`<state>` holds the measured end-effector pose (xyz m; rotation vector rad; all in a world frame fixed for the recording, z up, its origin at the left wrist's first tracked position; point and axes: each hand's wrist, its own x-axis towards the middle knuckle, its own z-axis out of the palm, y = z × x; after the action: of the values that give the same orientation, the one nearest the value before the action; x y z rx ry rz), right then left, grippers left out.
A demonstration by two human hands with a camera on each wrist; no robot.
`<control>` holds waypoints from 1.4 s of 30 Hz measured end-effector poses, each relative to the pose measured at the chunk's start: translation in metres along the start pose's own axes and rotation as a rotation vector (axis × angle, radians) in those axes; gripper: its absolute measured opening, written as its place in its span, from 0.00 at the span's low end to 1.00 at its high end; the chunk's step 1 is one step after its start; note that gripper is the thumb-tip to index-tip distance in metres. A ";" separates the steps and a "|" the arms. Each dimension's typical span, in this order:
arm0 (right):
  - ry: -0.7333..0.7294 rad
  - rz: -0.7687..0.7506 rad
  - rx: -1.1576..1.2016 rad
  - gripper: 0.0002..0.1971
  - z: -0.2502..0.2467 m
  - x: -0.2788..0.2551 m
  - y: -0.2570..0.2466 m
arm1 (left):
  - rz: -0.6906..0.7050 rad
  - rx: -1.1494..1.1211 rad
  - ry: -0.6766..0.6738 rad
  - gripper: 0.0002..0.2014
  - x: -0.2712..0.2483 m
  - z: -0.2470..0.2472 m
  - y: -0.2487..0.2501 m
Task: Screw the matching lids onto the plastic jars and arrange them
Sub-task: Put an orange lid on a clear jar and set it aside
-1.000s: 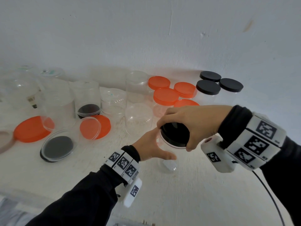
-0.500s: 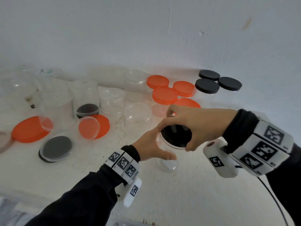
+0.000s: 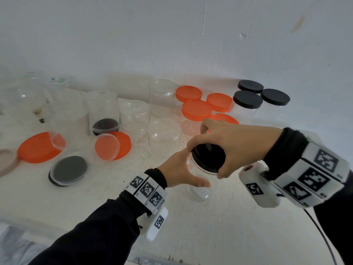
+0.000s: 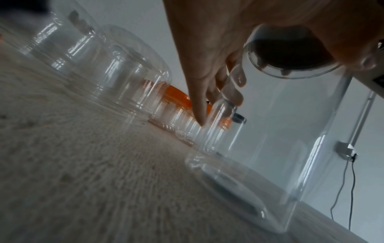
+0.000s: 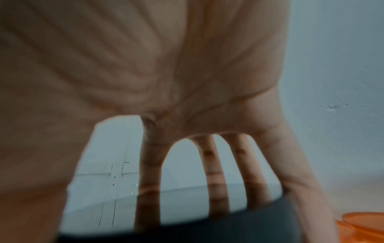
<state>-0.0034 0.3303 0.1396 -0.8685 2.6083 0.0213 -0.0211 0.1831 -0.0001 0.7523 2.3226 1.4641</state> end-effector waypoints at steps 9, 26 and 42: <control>-0.041 -0.040 -0.026 0.37 -0.001 0.001 0.004 | -0.026 -0.010 0.016 0.39 -0.001 0.000 0.001; 0.046 0.097 -0.104 0.34 0.001 0.004 -0.005 | -0.012 0.030 0.039 0.39 -0.002 0.001 0.003; -0.026 0.027 0.006 0.36 -0.005 -0.007 0.000 | -0.014 -0.001 0.016 0.43 -0.002 0.003 0.005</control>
<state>0.0000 0.3335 0.1464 -0.8257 2.5941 0.0324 -0.0170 0.1859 0.0033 0.7250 2.3340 1.4698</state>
